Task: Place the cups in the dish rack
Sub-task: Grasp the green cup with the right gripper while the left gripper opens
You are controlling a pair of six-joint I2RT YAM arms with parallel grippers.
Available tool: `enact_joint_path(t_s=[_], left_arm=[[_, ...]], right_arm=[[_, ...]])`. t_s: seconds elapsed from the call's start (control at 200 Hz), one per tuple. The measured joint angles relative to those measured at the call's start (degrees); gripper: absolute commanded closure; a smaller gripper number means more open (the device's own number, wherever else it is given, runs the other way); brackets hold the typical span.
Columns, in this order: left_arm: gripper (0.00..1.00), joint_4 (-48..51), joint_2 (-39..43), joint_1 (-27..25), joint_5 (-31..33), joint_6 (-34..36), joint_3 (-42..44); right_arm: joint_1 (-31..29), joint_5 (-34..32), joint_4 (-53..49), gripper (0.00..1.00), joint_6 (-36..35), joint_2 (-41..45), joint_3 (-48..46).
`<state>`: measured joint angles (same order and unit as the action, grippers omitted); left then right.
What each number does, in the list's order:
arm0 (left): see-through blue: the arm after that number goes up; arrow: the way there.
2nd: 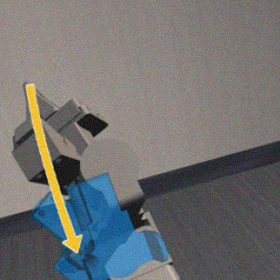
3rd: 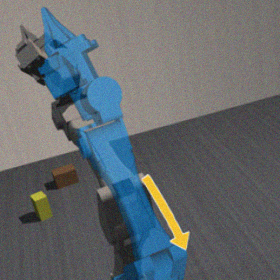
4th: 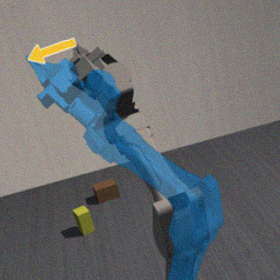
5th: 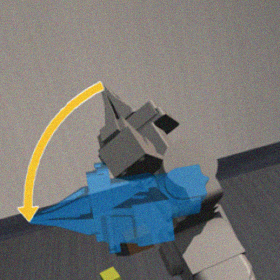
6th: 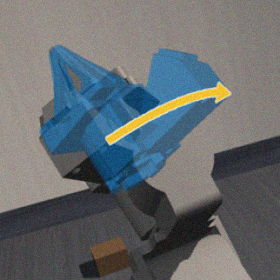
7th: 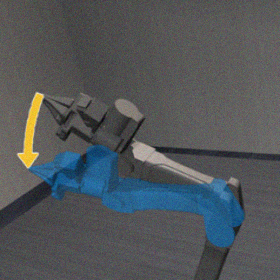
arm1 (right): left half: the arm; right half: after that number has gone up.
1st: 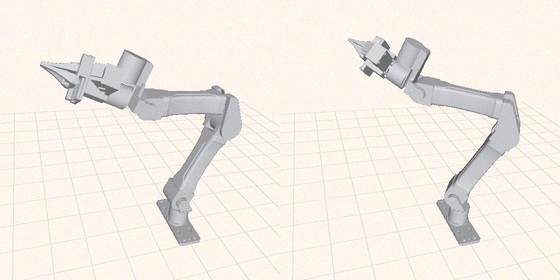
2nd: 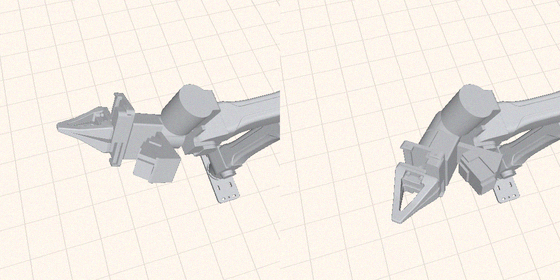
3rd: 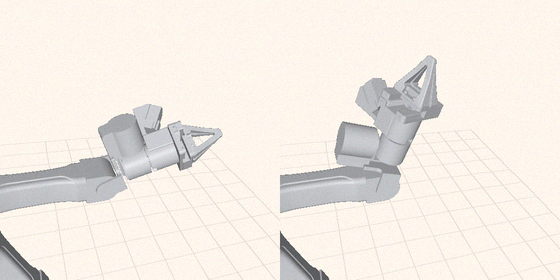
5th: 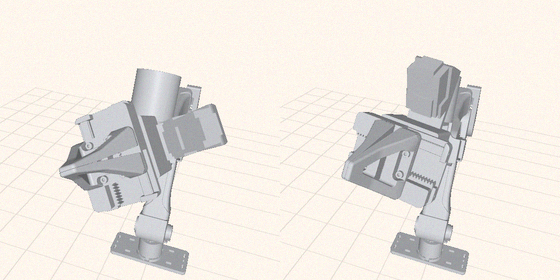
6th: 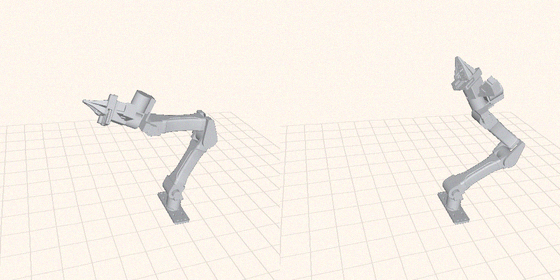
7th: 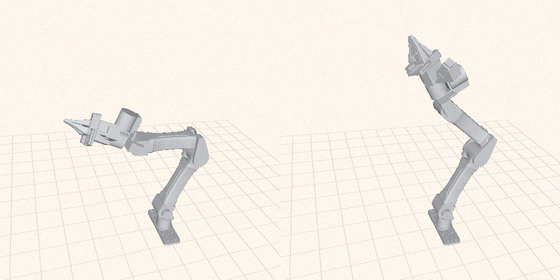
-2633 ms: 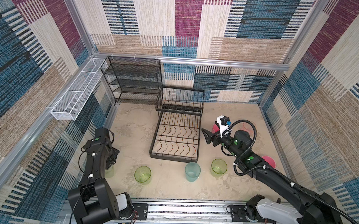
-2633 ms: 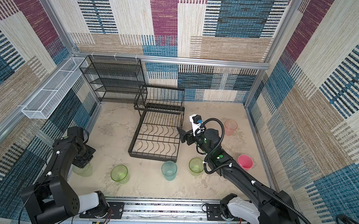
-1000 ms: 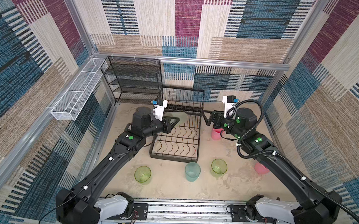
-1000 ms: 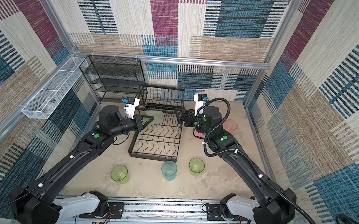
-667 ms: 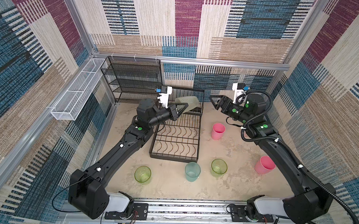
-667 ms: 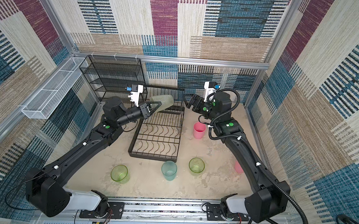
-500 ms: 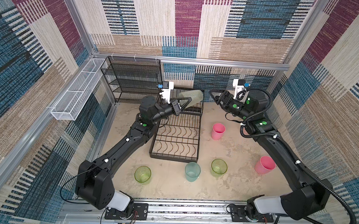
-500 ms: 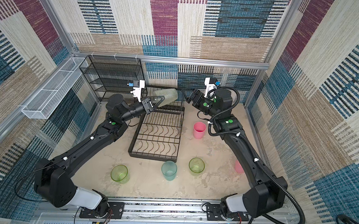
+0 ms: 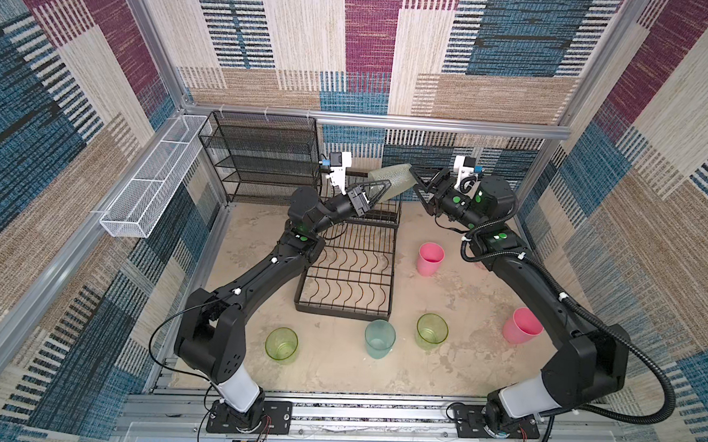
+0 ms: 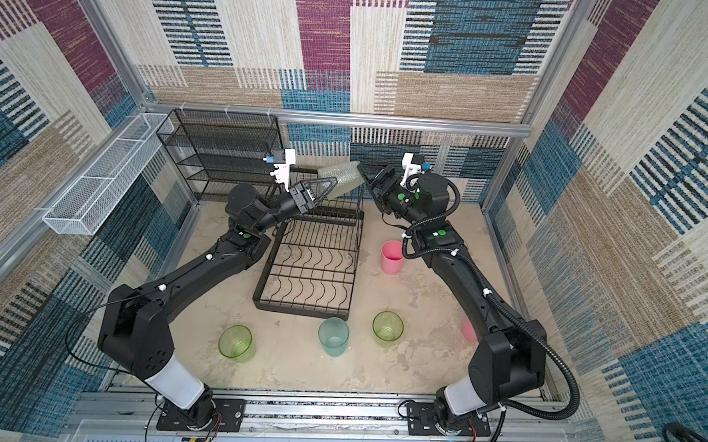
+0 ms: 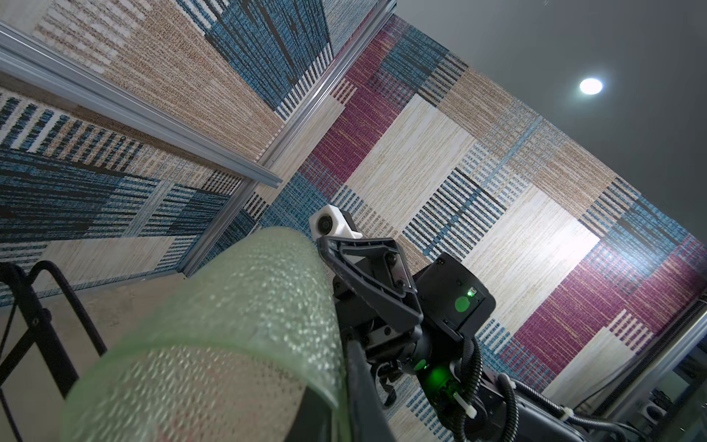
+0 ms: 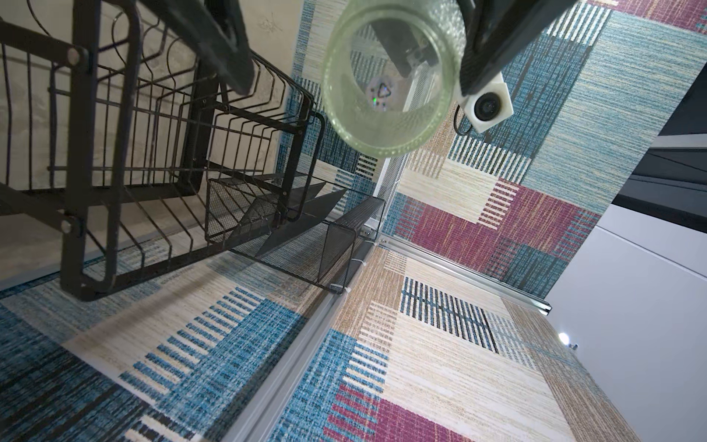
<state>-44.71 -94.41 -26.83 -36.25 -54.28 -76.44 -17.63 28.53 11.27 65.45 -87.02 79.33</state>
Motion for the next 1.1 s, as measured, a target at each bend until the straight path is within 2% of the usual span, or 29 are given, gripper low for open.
enact_joint_path(t_s=[0.27,0.611,0.931,1.022,1.102], left_arm=[[1.0,-1.01,-1.9,-1.38,0.17,-1.05,-0.74],[1.0,-3.04,-4.5,-2.73,1.86,-2.05,-1.77],[1.0,-5.25,-5.97,-3.21,3.65,-3.19,-2.1],[0.93,-5.86,-6.34,-3.3,4.02,-3.89,-2.14],[0.82,-6.01,-6.38,-3.3,4.33,-3.85,-2.16]], right_arm=[[-0.46,-0.66,5.33,0.13,2.29,-1.55,-0.66],[-1.9,-3.32,7.13,0.15,3.39,-3.61,0.17],[-2.45,-6.8,7.3,0.36,2.84,-3.58,-0.09],[-2.67,-8.07,6.84,0.38,2.36,-3.63,0.26],[-2.95,-9.05,6.69,0.4,1.44,-3.65,0.48]])
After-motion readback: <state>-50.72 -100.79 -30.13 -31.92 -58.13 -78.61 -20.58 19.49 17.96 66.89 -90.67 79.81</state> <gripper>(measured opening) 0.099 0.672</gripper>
